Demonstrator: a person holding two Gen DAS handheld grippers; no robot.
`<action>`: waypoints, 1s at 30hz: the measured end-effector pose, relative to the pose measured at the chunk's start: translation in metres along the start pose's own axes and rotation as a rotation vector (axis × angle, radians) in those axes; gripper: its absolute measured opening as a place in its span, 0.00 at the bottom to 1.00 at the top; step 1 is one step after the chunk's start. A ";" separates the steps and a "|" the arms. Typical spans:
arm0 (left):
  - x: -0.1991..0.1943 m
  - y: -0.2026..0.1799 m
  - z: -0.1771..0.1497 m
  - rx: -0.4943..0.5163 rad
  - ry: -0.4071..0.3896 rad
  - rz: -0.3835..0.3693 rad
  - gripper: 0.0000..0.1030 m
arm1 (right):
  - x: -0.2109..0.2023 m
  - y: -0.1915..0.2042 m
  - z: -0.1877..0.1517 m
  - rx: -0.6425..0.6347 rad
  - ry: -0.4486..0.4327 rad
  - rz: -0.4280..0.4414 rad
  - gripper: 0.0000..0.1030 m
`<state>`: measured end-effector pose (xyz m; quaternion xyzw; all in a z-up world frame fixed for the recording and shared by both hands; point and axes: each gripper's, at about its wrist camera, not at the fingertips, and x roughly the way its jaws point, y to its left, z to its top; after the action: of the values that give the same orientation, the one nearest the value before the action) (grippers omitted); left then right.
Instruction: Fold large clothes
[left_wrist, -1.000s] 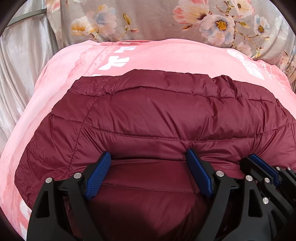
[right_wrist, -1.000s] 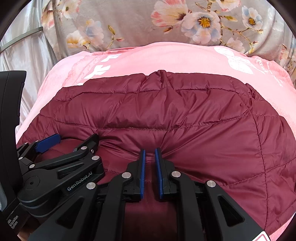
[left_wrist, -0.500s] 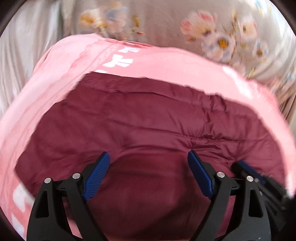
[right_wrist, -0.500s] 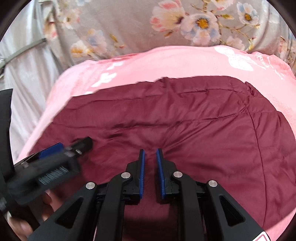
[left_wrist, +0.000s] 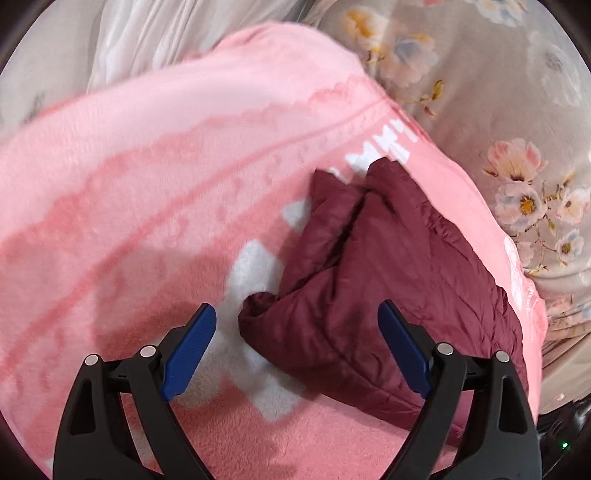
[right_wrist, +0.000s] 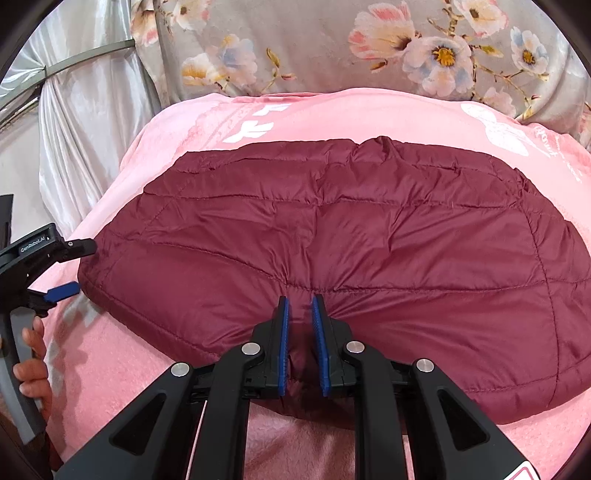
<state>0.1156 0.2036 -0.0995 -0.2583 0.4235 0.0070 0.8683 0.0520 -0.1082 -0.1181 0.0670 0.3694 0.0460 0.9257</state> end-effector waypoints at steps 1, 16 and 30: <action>0.005 0.001 -0.001 0.002 0.015 -0.002 0.84 | 0.001 0.000 0.000 -0.002 0.003 -0.003 0.16; -0.010 -0.084 -0.008 0.209 -0.002 -0.128 0.18 | -0.006 0.005 -0.014 0.032 0.020 0.061 0.16; -0.068 -0.286 -0.076 0.673 -0.025 -0.374 0.17 | -0.095 -0.086 -0.006 0.243 0.029 -0.065 0.16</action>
<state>0.0823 -0.0647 0.0386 -0.0315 0.3371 -0.2875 0.8959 -0.0179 -0.2054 -0.0716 0.1662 0.3875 -0.0280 0.9063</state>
